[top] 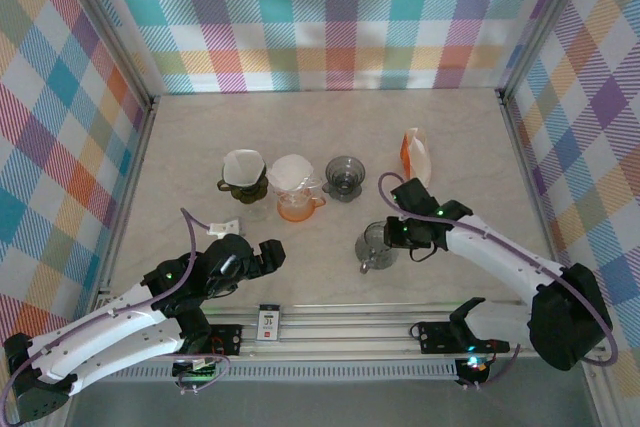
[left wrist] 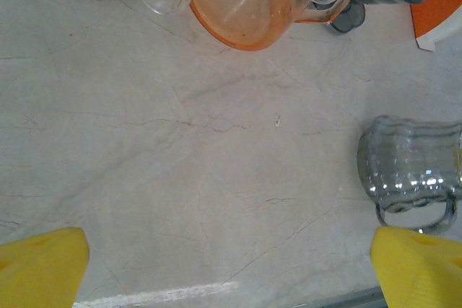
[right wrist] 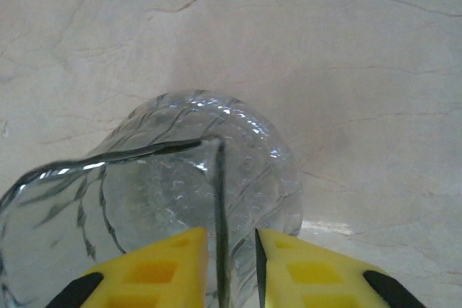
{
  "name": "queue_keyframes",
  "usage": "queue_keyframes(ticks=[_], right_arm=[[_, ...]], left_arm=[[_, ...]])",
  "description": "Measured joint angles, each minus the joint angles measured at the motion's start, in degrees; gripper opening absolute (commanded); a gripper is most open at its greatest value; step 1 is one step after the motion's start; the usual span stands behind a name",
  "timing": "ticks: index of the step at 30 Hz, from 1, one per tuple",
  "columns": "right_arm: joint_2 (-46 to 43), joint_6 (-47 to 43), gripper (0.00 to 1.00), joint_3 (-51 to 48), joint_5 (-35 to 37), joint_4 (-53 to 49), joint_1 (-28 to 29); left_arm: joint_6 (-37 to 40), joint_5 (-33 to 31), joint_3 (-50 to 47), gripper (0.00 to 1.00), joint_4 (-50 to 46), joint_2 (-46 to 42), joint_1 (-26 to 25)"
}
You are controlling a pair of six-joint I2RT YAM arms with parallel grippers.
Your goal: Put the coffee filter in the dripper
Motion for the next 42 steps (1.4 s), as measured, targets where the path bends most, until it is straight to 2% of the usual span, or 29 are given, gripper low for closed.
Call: queue_keyframes(ticks=[9, 14, 16, 22, 25, 31, 36, 42], right_arm=[[5.62, -0.61, 0.18, 3.98, 0.57, 0.31, 8.76], [9.42, -0.33, 0.22, 7.39, 2.10, 0.24, 13.62], [10.78, -0.09, 0.27, 8.76, 2.58, 0.20, 15.06], [12.15, 0.24, 0.51, 11.21, 4.24, 0.17, 16.52], [11.06, -0.13, 0.60, 11.98, 5.20, -0.26, 14.51], [11.80, -0.66, 0.63, 18.34, 5.09, 1.05, 3.87], [21.66, -0.59, 0.63, 26.99, 4.11, 4.20, -1.88], [33.11, 0.72, 0.60, 33.31, 3.08, 5.95, -3.69]], left_arm=[[-0.22, -0.15, 0.00, 1.00, -0.26, 0.04, 0.00], [-0.46, -0.31, -0.13, 1.00, -0.55, -0.37, 0.00], [-0.46, -0.33, -0.26, 1.00, -0.63, -0.44, 0.00], [-0.66, -0.42, -0.44, 1.00, -1.36, -0.52, 0.00], [-0.83, -0.42, -0.44, 1.00, -1.38, -0.66, 0.00], [-1.09, -0.50, -0.44, 1.00, -1.38, -0.74, 0.00], [-1.75, -1.09, -0.44, 1.00, -1.44, -1.05, 0.00], [-2.21, -1.27, -1.20, 1.00, -1.55, -2.49, 0.00]])
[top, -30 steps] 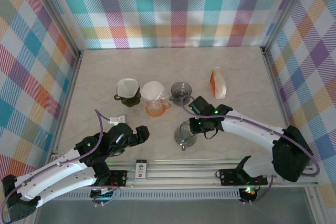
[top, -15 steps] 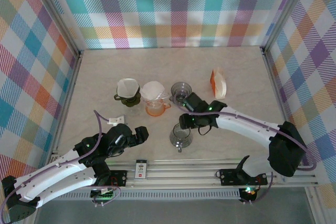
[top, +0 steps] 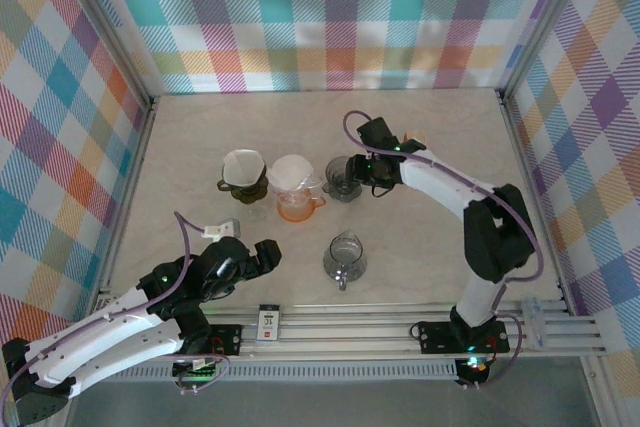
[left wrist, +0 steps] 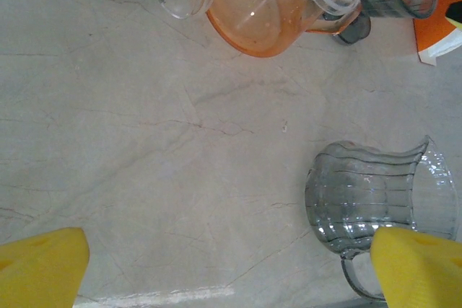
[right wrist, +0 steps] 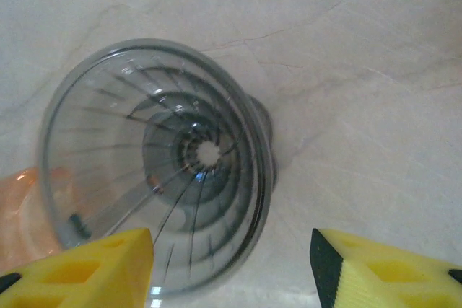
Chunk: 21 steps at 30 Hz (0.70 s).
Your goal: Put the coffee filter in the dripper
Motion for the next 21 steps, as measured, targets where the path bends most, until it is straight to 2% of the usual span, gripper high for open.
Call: queue_keyframes(ticks=[6, 13, 19, 21], right_arm=[[4.20, 1.81, 0.54, 2.47, 0.00, 0.55, -0.74], [8.22, 4.24, 0.31, 4.35, -0.85, 1.03, -2.05], [8.20, 5.14, 0.08, 4.35, -1.36, 1.86, -3.04], [7.52, 5.38, 0.04, 4.35, -1.36, 2.56, -3.08]], left_arm=[[-0.85, -0.15, -1.09, 1.00, -0.57, -0.98, 0.00], [-0.81, -0.72, -1.11, 1.00, -1.40, -1.66, 0.00], [-0.81, -0.70, -1.09, 1.00, -1.51, -1.66, 0.00], [-0.81, -0.70, -1.09, 1.00, -1.55, -1.64, 0.00]])
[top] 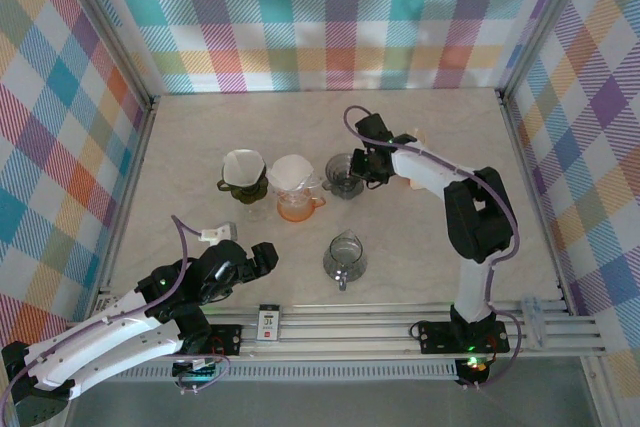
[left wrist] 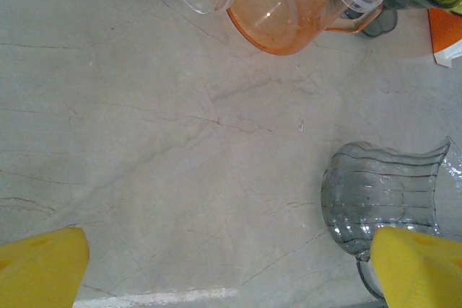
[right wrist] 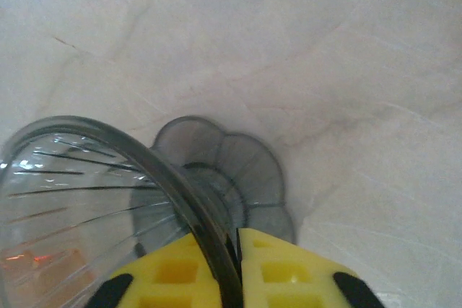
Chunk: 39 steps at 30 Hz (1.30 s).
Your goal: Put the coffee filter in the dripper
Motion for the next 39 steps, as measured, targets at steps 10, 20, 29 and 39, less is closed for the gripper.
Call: queue_keyframes(ticks=[10, 20, 29, 39], right_arm=[[-5.73, -0.92, 0.00, -6.16, 1.22, -0.46, -3.21], [-26.08, -3.32, 0.00, -17.20, 0.52, -1.81, -3.89], [-43.93, -5.68, 0.00, -20.92, -7.58, -8.28, -1.81], [-43.19, -5.84, 0.00, -20.85, -15.98, -15.17, 8.79]], left_arm=[[0.00, 0.11, 0.00, 1.00, 0.24, 0.61, 0.02], [0.04, 0.24, 0.00, 1.00, 0.52, 0.87, 0.02], [-0.11, 0.94, 0.00, 1.00, 0.94, 2.16, 0.02], [-0.44, 1.55, 0.00, 1.00, 1.75, 3.04, 0.02]])
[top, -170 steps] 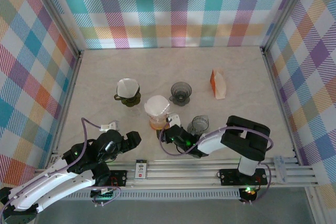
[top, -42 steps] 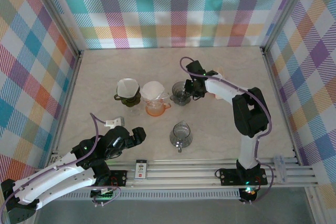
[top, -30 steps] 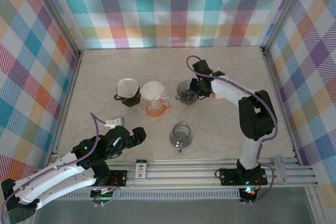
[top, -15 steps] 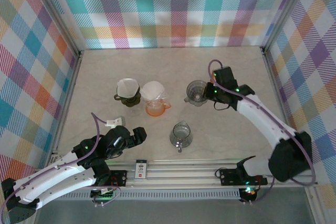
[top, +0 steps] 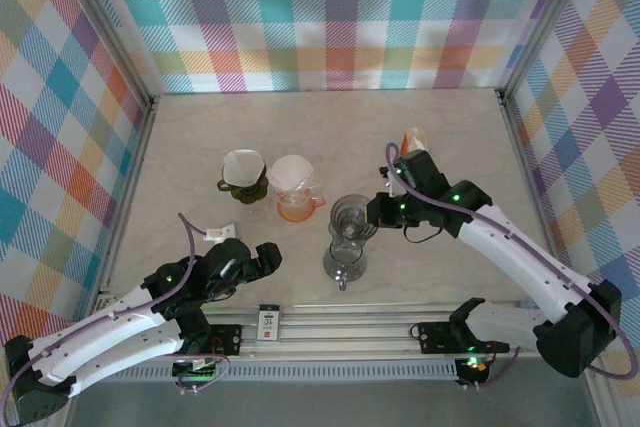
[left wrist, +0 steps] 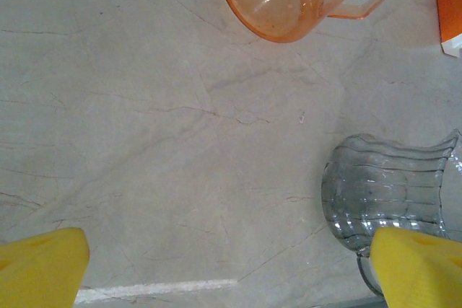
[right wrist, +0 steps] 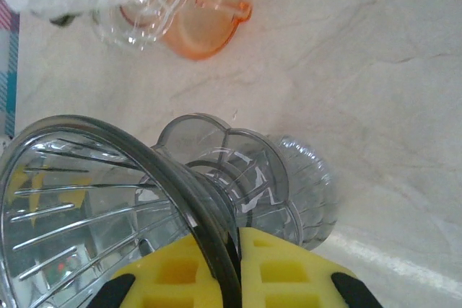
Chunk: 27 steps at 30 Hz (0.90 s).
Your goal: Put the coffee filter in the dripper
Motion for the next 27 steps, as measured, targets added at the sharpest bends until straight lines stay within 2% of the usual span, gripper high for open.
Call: queue_keyframes(ticks=[6, 23, 27], right_arm=[[2.89, -0.13, 0.00, -0.04, -0.46, -0.28, 2.19], [4.63, -0.20, 0.00, -2.89, 0.28, 1.03, 3.32], [4.68, -0.02, 0.06, -3.04, 0.61, 1.60, 3.82]], left_arm=[[0.00, -0.02, 0.11, 1.00, -0.04, 0.39, 0.00], [-0.02, 0.00, 0.17, 1.00, -0.04, 0.72, 0.00], [-0.02, 0.00, 0.17, 1.00, -0.04, 0.46, 0.00]])
